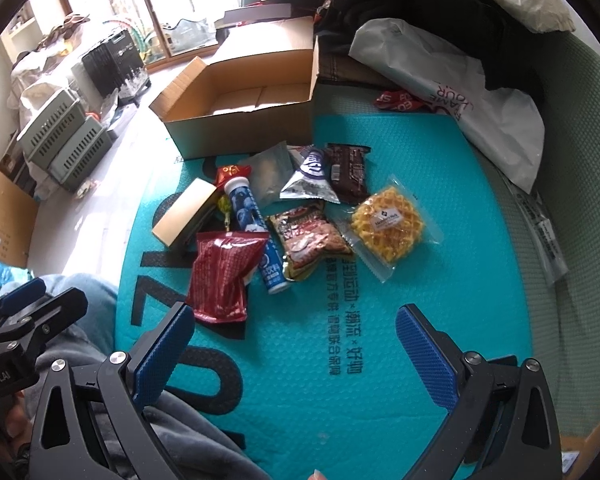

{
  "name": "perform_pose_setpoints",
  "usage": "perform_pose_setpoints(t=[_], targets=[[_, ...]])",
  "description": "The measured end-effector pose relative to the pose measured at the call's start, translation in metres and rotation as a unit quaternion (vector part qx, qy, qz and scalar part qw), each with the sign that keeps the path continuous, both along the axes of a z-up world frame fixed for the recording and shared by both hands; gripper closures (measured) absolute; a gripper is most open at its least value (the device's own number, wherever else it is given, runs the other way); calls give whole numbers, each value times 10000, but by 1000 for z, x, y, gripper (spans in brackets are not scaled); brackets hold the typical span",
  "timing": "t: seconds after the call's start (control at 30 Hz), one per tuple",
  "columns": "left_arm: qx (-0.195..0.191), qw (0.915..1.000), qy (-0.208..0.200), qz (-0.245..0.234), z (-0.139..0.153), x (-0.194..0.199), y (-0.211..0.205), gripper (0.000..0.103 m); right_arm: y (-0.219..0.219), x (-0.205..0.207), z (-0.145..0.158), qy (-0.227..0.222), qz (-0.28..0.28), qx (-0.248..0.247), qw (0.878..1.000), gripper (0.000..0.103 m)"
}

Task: Organize snacks
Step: 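Grasp the red snack bag with the left tool while the right tool approaches the blue tube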

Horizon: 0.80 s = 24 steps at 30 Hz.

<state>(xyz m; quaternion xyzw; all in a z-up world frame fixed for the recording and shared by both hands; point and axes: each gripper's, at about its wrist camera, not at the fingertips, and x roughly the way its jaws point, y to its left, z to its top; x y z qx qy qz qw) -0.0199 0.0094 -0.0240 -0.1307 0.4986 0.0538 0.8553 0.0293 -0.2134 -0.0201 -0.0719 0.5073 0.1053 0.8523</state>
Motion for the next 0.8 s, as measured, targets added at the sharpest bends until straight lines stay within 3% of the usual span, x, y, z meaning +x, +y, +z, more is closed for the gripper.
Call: perform_pose_setpoints(t=[0.33, 0.63, 0.8], targets=[[-274, 9991, 313, -119, -27, 24, -15, 0, -18, 12, -24, 172, -43, 59, 9998, 0], [-295, 9971, 649, -273, -58, 58, -29, 0, -35, 39, -50, 476, -143, 50, 9988, 0], [-114, 9956, 812, -452, -80, 83, -41, 0, -44, 51, -66, 624, -199, 1, 9979, 0]])
